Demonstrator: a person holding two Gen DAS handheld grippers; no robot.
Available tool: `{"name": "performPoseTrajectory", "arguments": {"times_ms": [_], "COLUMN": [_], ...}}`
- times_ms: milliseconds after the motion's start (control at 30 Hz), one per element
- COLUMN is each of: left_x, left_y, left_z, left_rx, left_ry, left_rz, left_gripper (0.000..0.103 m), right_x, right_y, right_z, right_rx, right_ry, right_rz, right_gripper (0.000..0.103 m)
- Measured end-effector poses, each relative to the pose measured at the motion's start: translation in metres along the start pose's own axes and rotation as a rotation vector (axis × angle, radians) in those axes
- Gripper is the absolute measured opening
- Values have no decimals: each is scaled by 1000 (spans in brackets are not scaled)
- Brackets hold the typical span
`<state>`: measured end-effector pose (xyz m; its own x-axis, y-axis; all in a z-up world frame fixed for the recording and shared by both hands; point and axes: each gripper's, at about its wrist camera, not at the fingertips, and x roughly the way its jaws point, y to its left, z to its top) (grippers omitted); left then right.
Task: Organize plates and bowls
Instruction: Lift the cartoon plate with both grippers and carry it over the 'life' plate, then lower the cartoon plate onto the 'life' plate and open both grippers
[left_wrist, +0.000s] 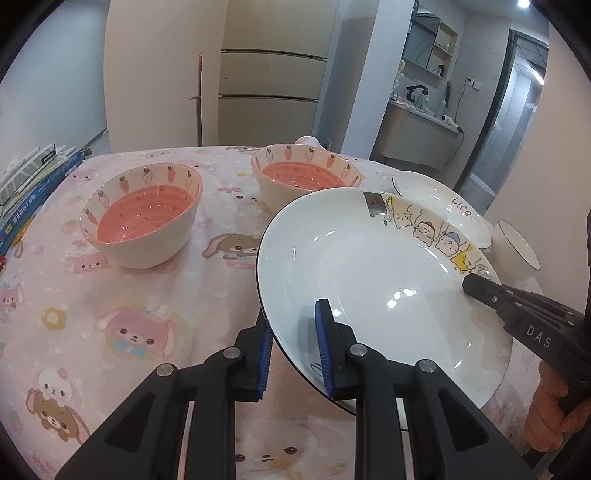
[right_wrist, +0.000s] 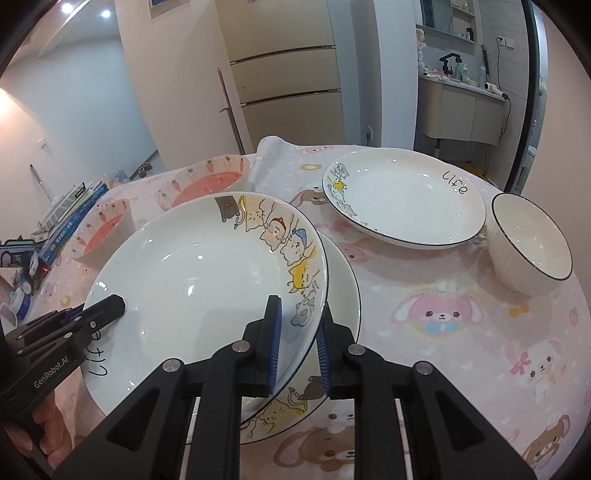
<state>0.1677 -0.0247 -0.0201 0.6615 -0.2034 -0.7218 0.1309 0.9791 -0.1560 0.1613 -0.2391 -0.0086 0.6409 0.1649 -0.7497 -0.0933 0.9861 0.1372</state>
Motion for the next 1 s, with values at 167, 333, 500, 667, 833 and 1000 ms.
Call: {"name": "performPoseTrajectory", "arguments": {"times_ms": [167, 333, 500, 667, 833, 1000], "left_x": [1, 0, 4, 3, 2, 2], "left_y": [-2, -9, -12, -15, -17, -22], "left_z": [-1, -3, -4, -6, -6, -8], "left_rx": [13, 56, 91, 128, 144, 177], "left_ry": [0, 19, 41, 54, 58, 33], "left_rz": [8, 52, 87, 107, 123, 166], "left_gripper": [23, 24, 25, 26, 27, 27], "right_x": [2, 6, 14, 18, 17, 16], "right_y": [-1, 1, 3, 4, 10, 10], "right_z": [-1, -1, -5, -5, -7, -7], "right_rx": [3, -6, -24, -43, -101, -112], "right_ry": [9, 29, 79, 106, 101, 103], "right_rz": [-4, -13, -32, -59, -103, -107], "right_gripper": [18, 19, 21, 21, 21, 21]}}
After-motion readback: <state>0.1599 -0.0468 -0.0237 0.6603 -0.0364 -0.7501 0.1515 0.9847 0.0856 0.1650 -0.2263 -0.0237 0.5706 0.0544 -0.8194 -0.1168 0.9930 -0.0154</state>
